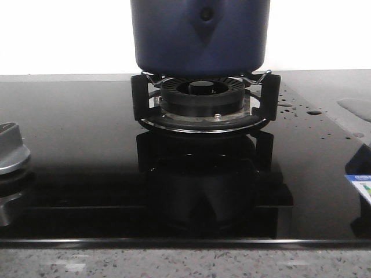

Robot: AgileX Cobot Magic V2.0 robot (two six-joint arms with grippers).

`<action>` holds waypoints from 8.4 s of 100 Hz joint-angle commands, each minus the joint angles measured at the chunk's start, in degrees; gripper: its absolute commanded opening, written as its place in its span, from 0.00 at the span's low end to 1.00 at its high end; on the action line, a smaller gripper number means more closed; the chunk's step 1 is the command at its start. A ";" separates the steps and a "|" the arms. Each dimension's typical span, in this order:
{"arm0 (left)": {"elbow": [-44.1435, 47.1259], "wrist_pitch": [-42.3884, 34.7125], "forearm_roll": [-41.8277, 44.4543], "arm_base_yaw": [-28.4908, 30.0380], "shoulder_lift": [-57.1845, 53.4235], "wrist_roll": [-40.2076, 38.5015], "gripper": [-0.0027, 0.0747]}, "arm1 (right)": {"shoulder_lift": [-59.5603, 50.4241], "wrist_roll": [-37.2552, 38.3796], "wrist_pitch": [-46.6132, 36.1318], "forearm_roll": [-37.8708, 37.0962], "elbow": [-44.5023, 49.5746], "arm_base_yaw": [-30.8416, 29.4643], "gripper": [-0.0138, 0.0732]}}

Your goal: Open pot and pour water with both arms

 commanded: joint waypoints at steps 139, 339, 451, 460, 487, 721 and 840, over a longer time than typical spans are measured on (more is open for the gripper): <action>-5.49 -1.09 -17.67 -7.07 19.50 13.59 0.33 | -28.06 1.04 -4.63 0.80 0.16 -0.48 0.86; 33.92 -30.03 -9.25 -1.58 -31.02 8.52 0.01 | -42.34 34.51 -23.78 -31.80 9.67 9.57 0.09; 41.24 -29.62 16.42 1.08 -42.56 -3.42 0.01 | -43.46 34.51 -34.13 -31.80 9.67 9.92 0.09; 42.89 -29.72 37.48 4.33 -45.25 -24.51 0.01 | -43.46 34.51 -34.13 -31.80 9.67 9.92 0.09; 58.42 -38.16 71.45 10.32 -60.60 -63.74 0.01 | -43.46 34.51 -34.13 -31.80 9.67 9.92 0.09; 72.00 -32.21 79.01 10.32 -67.07 -78.24 0.01 | -50.11 -11.74 0.93 14.93 22.91 9.92 0.09; 72.00 -32.56 79.01 10.32 -67.07 -78.24 0.01 | -66.01 -62.20 25.01 68.58 38.51 9.19 0.09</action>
